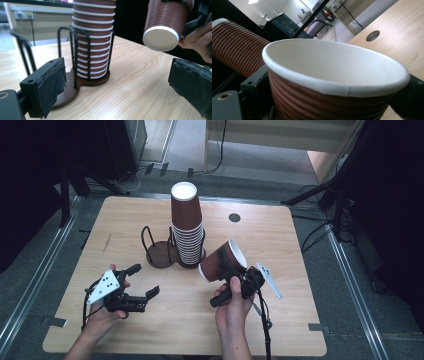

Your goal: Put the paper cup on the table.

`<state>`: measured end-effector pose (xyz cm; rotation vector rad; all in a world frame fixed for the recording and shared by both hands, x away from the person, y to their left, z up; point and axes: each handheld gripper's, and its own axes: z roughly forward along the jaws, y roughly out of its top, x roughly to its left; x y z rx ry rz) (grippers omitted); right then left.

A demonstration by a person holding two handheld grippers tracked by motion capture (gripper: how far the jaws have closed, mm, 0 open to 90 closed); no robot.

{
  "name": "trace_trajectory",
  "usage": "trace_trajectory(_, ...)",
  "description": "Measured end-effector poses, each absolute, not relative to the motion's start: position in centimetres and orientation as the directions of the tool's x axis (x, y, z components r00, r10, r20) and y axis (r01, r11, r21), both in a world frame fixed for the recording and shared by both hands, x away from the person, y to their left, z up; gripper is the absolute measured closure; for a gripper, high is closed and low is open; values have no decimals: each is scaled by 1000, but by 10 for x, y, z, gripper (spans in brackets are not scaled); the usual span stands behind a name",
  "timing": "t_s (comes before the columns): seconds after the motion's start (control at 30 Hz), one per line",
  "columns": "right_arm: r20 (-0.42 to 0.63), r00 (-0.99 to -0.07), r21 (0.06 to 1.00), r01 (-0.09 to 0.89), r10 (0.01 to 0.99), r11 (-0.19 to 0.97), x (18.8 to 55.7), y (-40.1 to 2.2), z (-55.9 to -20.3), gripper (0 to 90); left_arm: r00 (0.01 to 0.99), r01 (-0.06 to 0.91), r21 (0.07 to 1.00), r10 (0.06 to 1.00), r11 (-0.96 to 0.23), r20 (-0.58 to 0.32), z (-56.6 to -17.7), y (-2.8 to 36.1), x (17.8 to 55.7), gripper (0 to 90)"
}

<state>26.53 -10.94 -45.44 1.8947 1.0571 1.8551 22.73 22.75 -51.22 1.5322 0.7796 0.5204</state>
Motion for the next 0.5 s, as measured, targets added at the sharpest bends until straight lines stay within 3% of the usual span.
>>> trace_trajectory(0.27, 662, -118, 740, 261, 740, -620, 266, -113, -454, 93, 616, 188, 982, 778, 10, -126, -520, 248, 220, 24)
trace_trajectory(0.5, 543, -166, 838, 169, 823, -519, 269, -115, -454, 93, 562, 208, 978, 815, 27, -142, -528, 269, 216, 24)
